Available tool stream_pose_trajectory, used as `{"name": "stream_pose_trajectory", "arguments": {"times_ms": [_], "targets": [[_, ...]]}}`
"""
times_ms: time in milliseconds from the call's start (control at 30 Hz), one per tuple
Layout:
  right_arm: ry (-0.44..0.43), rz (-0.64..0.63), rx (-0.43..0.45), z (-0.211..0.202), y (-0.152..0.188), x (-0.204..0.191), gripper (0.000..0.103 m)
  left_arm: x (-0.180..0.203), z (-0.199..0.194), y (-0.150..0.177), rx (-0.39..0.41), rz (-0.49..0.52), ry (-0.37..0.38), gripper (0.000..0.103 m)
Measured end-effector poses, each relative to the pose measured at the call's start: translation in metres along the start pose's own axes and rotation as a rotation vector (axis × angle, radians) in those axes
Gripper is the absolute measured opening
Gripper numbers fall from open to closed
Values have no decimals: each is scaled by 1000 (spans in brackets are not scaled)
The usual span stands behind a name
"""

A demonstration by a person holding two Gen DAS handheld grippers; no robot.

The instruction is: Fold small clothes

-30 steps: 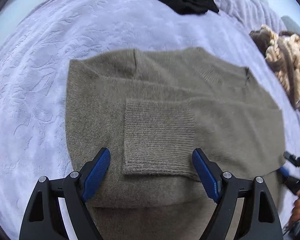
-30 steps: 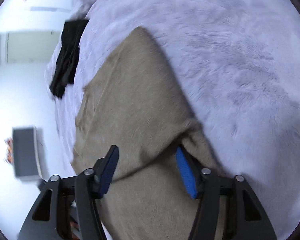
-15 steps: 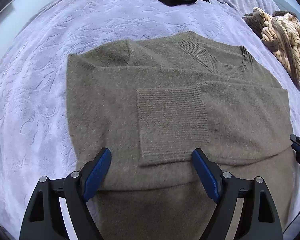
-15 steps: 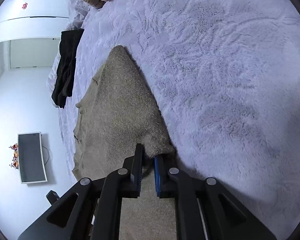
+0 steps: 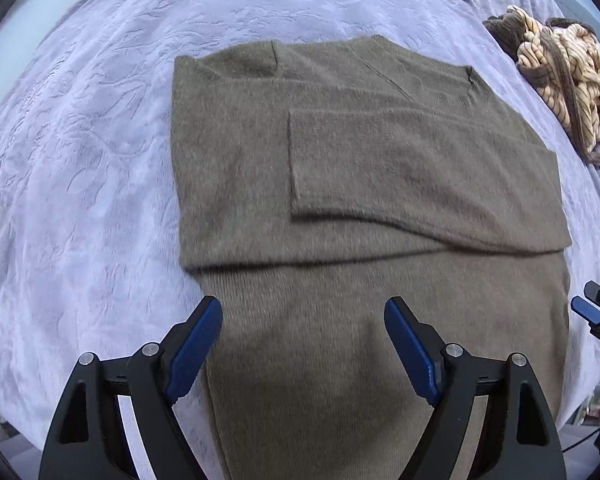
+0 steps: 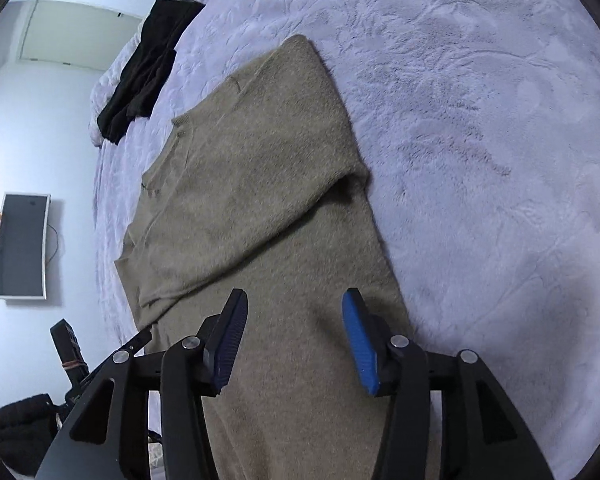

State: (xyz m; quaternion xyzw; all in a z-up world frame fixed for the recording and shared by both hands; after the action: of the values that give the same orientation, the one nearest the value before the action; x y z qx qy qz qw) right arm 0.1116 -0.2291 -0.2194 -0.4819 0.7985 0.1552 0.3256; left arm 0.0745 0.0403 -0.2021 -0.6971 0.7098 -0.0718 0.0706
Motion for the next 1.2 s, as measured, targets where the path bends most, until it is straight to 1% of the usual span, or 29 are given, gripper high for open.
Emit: {"name": "stream_pose_trajectory", "arguments": {"times_ms": [67,200,367,400,433,500,667,767,867,1000,1067,1133,1200], "targets": [[5,-15,-18,0,10,-7,59,3,-3,7,-9,5,8,84],[38,-50,-51,1,28,-18,59,6,-8,23,-39,-11,26,84],[76,-115,-77,6,37,-36,59,8,-14,28,-25,0,18,84],[83,-125,-78,7,36,-38,61,7,-15,28,-19,0,17,84],[88,-133,-78,8,34,-39,65,6,-15,26,-14,-3,20,84],[103,-143,-70,9,28,-38,68,-3,-17,22,-1,-26,40,85],[141,-157,-47,8,2,-26,68,-39,-15,-17,42,-141,84,85],[153,-152,-37,7,-19,-16,68,-63,-8,-43,38,-223,129,85],[178,-156,-20,7,-43,-6,68,-79,5,-68,34,-275,139,85],[182,-121,10,9,-74,11,68,-78,25,-86,4,-274,193,85],[169,-90,28,12,-85,20,68,-74,34,-88,-7,-252,200,84],[139,-38,34,16,-93,30,68,-72,41,-86,-11,-224,189,82],[83,46,14,24,-95,40,68,-73,42,-82,-11,-207,162,66]]}}
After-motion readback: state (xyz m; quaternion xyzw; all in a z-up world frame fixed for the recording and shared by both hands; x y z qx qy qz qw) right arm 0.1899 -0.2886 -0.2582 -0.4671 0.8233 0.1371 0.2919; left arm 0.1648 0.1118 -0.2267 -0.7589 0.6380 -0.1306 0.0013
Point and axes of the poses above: each gripper's, at about its wrist camera, not at the fingertips, and z roughly the way its jaws point, x to its right, y to its underside, the point moved 9 cm from there along z, roughly the way its jaws point, and after that the axes turned 6 degrees about -y, right-handed, at the moved point
